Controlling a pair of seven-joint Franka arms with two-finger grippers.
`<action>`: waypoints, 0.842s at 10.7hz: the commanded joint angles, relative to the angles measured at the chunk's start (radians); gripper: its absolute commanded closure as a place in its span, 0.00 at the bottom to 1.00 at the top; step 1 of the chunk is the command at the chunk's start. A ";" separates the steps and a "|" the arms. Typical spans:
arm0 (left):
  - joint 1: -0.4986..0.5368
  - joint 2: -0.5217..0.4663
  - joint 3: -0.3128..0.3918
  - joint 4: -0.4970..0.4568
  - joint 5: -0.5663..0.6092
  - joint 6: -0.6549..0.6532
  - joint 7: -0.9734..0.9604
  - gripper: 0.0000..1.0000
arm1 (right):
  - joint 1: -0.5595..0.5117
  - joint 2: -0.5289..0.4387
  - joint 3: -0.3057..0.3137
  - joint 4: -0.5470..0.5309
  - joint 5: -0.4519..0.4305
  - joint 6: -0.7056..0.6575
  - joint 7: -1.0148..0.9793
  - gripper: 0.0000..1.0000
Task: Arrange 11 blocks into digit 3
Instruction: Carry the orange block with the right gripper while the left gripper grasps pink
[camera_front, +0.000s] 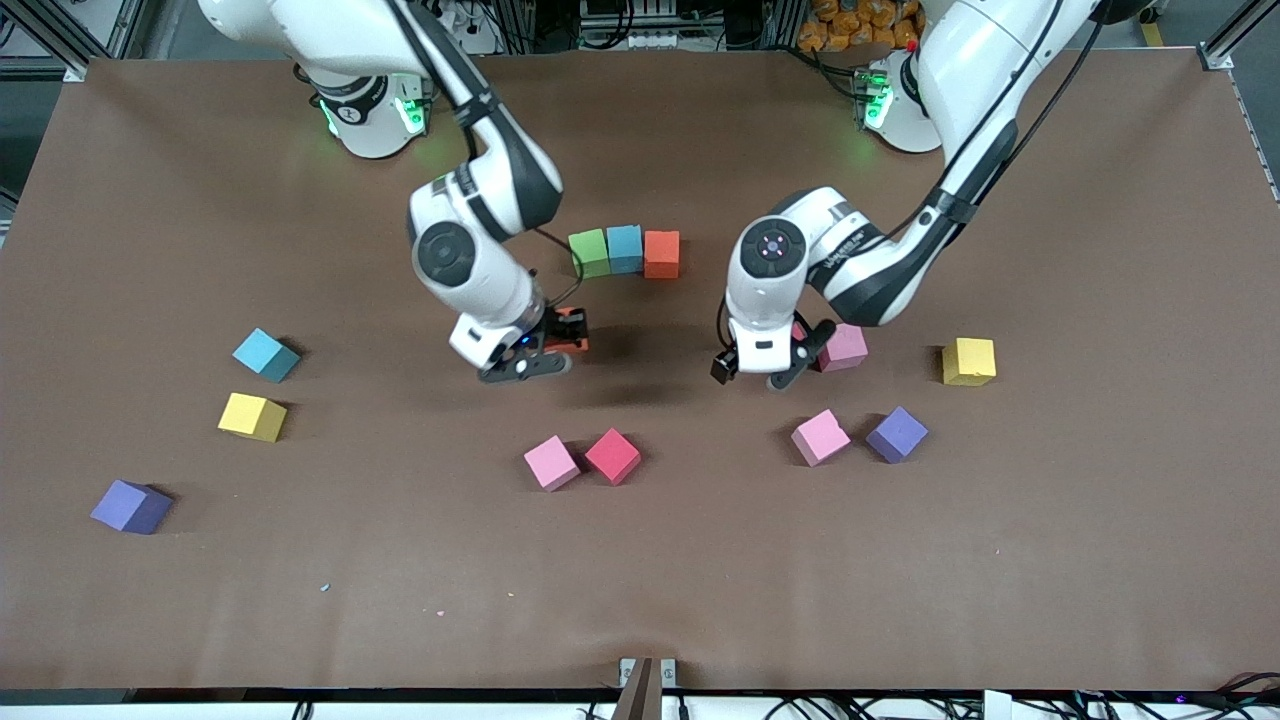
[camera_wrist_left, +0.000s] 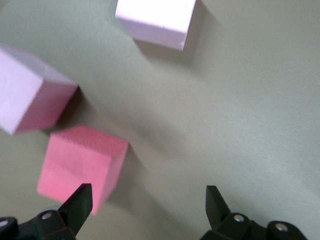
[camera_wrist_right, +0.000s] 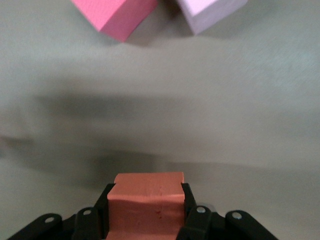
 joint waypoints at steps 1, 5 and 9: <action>0.057 -0.001 -0.009 -0.019 0.007 -0.026 0.201 0.00 | 0.094 -0.045 -0.041 -0.091 0.014 0.066 0.077 0.80; 0.054 0.030 -0.008 -0.044 0.013 -0.018 0.242 0.00 | 0.191 -0.071 -0.077 -0.189 0.014 0.145 0.101 0.80; 0.055 0.019 -0.008 -0.056 0.017 -0.026 0.277 0.00 | 0.240 -0.068 -0.077 -0.251 0.014 0.233 0.131 0.80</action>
